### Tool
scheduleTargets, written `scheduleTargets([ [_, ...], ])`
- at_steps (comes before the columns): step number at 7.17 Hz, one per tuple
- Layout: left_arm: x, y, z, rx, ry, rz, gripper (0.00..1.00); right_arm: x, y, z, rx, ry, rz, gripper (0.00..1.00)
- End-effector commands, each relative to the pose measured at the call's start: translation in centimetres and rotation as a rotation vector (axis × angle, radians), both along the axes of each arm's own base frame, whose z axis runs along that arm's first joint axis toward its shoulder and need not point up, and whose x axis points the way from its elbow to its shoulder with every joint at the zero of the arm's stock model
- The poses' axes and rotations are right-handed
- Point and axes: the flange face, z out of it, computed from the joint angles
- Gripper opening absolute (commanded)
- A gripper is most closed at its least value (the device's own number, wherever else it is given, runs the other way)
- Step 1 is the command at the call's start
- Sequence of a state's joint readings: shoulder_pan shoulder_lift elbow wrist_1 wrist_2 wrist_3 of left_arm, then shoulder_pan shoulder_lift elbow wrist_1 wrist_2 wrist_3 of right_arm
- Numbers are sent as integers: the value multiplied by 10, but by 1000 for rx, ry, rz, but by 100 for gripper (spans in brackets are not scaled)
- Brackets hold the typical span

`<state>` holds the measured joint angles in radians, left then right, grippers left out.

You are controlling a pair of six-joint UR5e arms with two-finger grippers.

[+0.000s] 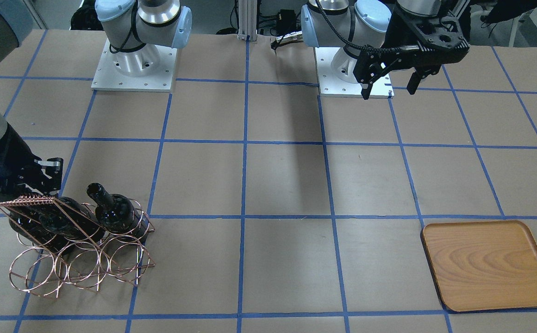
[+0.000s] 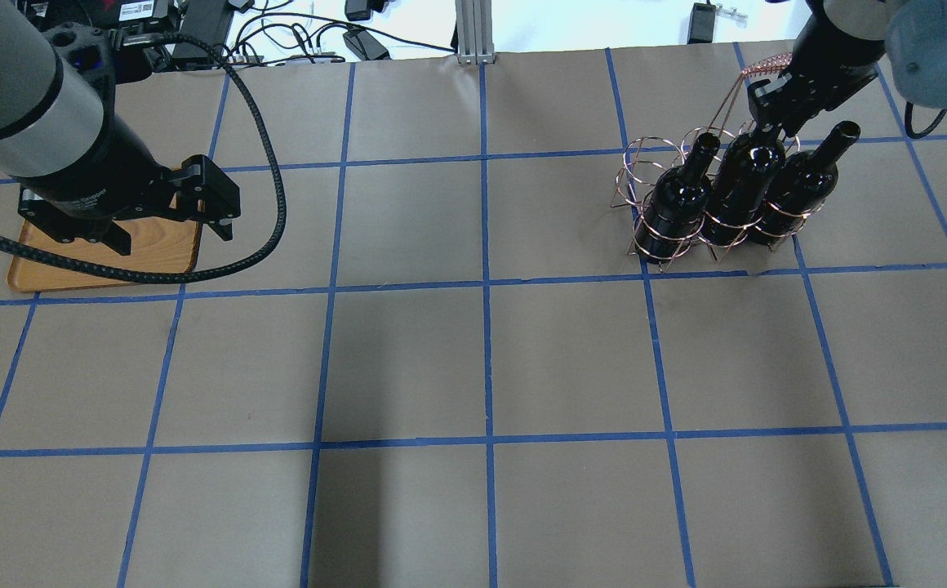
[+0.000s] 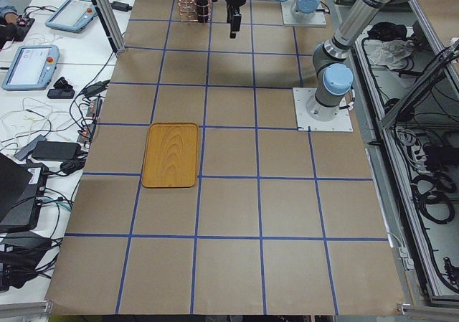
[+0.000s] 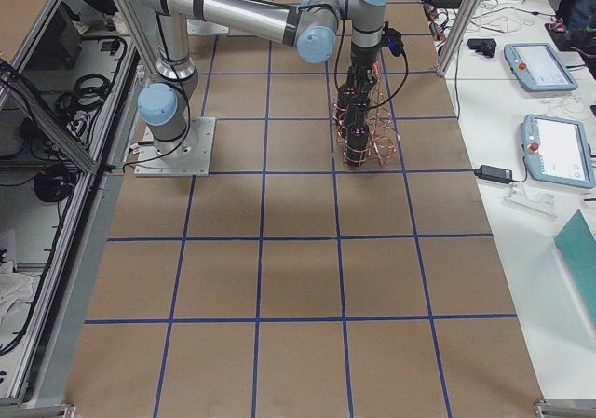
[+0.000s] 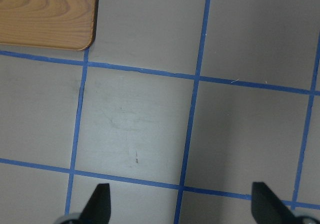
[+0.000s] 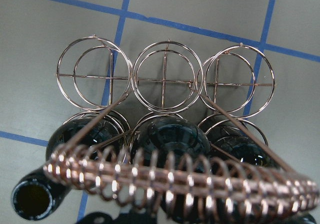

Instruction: Take wine from basket and place on tray

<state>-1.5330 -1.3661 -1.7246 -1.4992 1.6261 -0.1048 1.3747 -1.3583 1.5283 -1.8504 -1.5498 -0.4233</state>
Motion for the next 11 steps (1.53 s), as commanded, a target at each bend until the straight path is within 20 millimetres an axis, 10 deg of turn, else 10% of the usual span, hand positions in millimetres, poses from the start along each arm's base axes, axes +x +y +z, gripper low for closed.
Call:
scheduleTargets([
  [1,0,1,2,-3,0,2,100,2,-4,1,-5,-15,2,0],
  [7,1,5,7,-17,0,3,100,-1,-13,-32,49,-26,-2,3],
  [8,1,5,8,-17,-2,3,100,-1,-13,-32,49,-26,-2,31],
  [11,1,6,6,-14,-2,3,100,-1,-10,-40,63,-22,4,67],
])
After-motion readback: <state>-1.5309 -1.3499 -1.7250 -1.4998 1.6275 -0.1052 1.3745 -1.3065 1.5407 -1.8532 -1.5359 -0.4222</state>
